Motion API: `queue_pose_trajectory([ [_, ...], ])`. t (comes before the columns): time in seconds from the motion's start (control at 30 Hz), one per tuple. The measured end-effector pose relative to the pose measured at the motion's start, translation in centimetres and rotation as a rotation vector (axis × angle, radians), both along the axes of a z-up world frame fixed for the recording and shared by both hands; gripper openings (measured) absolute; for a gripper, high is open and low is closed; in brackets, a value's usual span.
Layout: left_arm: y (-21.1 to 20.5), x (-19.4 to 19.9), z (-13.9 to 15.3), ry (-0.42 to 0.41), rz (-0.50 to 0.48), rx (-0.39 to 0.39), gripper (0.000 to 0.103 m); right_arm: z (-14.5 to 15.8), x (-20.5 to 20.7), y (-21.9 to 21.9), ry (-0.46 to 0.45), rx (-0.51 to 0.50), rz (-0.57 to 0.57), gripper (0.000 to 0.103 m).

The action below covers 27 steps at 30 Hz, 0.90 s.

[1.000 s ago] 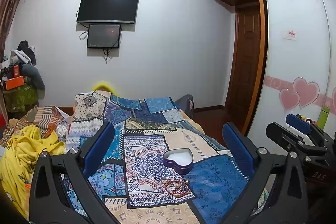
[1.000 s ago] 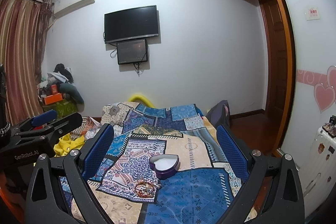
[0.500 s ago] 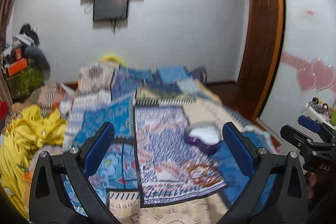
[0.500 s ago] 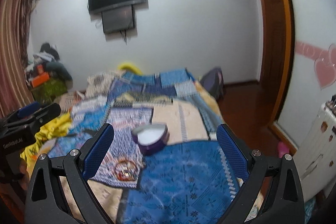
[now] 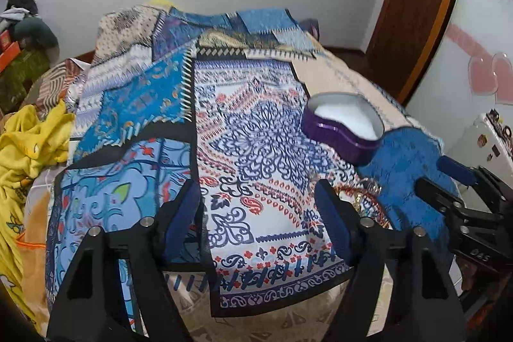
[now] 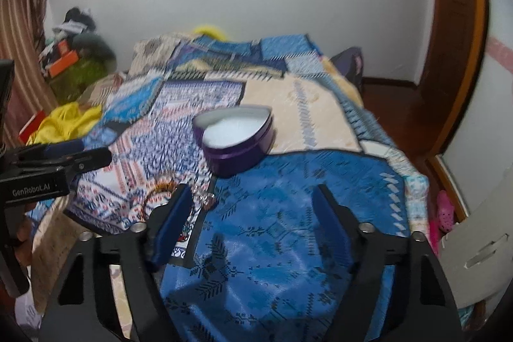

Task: Organize jewelry
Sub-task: 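Grasp the silver pendant with the right gripper while the left gripper grasps a silver ring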

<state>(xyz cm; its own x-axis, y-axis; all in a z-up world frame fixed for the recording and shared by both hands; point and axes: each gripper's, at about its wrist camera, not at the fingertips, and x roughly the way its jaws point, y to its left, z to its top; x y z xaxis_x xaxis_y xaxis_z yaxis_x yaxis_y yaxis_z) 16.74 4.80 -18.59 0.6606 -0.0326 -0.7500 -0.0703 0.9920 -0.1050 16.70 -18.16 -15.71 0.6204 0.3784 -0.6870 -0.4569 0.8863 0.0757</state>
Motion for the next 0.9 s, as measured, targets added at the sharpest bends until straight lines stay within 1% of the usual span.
queue_pose_trajectory([
  [0.07,-0.2,0.4,-0.3,0.023,-0.024,-0.007,0.069,-0.7,0.4,0.5,0.020,-0.003,0.025,0.056],
  [0.13,-0.4,0.9,-0.7,0.049,-0.046,-0.020,0.060,-1.3,0.8,0.7,0.042,-0.004,0.051,0.051],
  [0.17,-0.5,1.3,-0.8,0.061,-0.055,-0.024,0.059,-1.5,1.0,0.8,0.048,-0.005,0.059,0.047],
  [0.2,-0.6,1.6,-1.0,0.070,-0.066,-0.024,0.057,-1.6,1.2,1.0,0.054,-0.005,0.069,0.045],
  [0.3,-0.8,2.5,-1.1,0.088,-0.086,-0.022,0.049,-2.1,1.5,1.5,0.074,-0.007,0.109,0.037],
  [0.37,-0.9,3.1,-1.3,0.108,-0.115,-0.053,0.047,-2.3,1.5,1.7,0.083,-0.010,0.138,0.032],
  [0.43,-1.0,3.4,-1.4,0.120,-0.132,-0.068,0.046,-2.4,1.6,2.0,0.082,-0.017,0.152,0.031],
  [0.47,-1.2,3.6,-1.5,0.122,-0.140,-0.063,0.046,-2.4,1.6,2.1,0.082,-0.019,0.166,0.030],
  [0.5,-1.4,3.7,-1.6,0.123,-0.146,-0.053,0.041,-2.5,1.8,2.3,0.084,-0.020,0.177,0.029],
  [0.53,-1.6,3.7,-1.7,0.123,-0.145,-0.044,0.035,-2.5,1.9,2.4,0.085,-0.021,0.183,0.028],
  [0.57,-1.6,3.9,-1.8,0.125,-0.142,-0.039,0.033,-2.6,2.0,2.5,0.086,-0.023,0.192,0.028],
  [0.73,-1.3,4.6,-2.2,0.148,-0.155,-0.067,0.032,-2.8,2.2,3.3,0.097,-0.023,0.236,0.027],
  [0.9,-1.3,5.2,-2.7,0.175,-0.171,-0.073,0.032,-3.1,2.2,4.0,0.087,-0.033,0.260,0.017],
])
